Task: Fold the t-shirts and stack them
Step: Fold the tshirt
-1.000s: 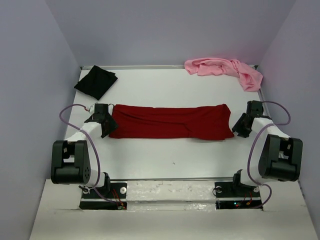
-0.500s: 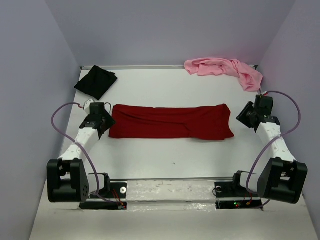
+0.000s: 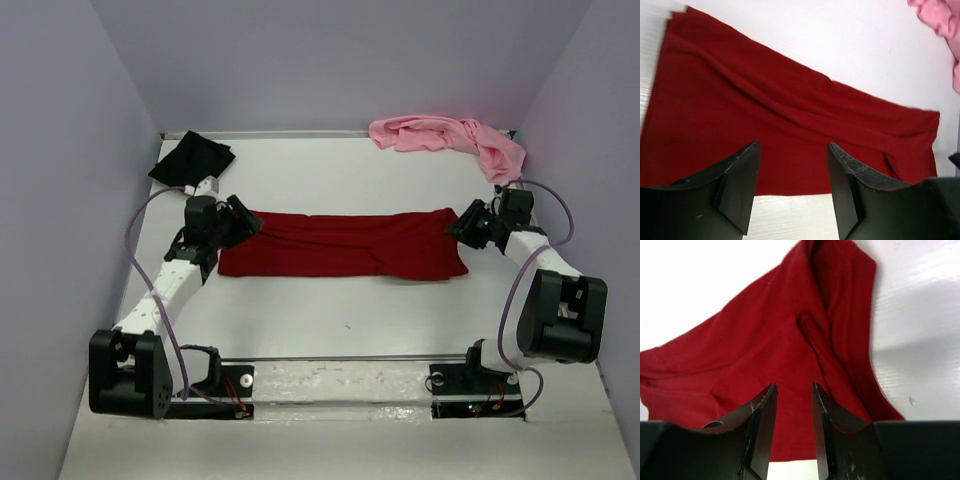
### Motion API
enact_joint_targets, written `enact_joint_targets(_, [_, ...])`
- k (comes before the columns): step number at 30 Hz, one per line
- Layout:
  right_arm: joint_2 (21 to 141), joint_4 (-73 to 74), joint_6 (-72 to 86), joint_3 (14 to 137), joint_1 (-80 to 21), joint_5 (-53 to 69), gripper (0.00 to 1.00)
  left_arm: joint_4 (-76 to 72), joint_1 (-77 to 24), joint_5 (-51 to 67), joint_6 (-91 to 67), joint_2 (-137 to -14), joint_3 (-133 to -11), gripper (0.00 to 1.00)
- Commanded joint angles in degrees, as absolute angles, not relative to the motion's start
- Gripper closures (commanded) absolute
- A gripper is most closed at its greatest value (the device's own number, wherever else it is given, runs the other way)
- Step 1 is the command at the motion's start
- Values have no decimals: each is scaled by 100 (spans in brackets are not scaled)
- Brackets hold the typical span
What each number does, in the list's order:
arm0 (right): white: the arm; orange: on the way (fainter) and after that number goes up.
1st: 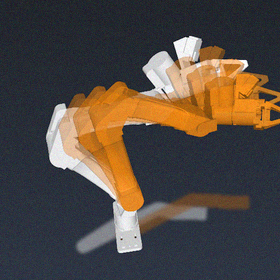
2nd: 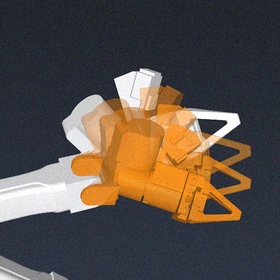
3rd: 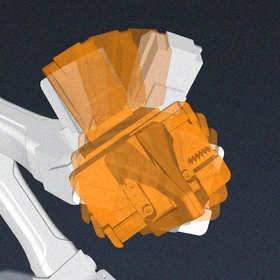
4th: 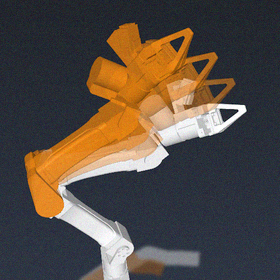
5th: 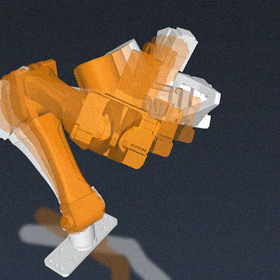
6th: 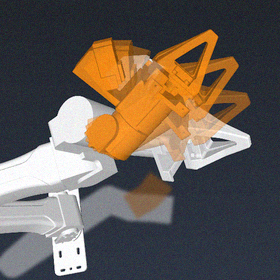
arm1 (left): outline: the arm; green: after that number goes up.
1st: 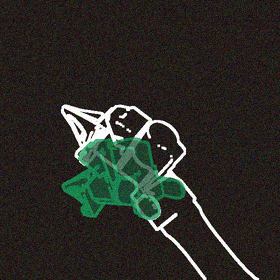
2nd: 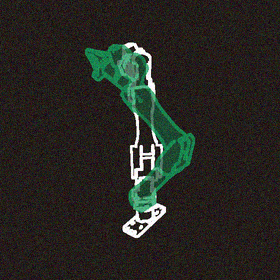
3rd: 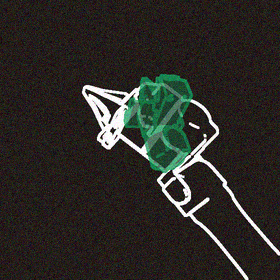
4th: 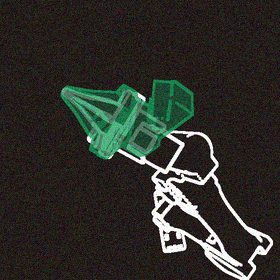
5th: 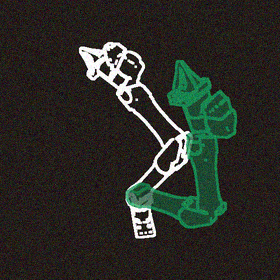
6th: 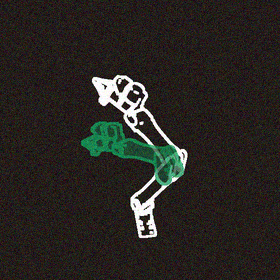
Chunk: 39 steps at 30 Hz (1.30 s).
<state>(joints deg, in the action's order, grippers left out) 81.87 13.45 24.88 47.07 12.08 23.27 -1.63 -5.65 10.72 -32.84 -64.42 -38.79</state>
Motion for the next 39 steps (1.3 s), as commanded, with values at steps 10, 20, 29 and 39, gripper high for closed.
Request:
enact_joint_targets(10, [8218,940,2470,4623,1204,2663,64,-1212,-2038,1740,-3392,-7846,-4710,36])
enact_joint_targets(20, [8288,932,2575,4175,1204,2602,100,-1424,-3049,1635,-3586,-8859,-5432,37])
enact_joint_targets(29, [8244,940,2619,3973,1204,2242,100,-1371,-3524,1696,-3639,-9386,-6046,41])
enact_joint_targets(39, [8034,1160,2566,3964,1204,1758,100,-1310,-3841,1617,-3630,-9914,-6521,41])
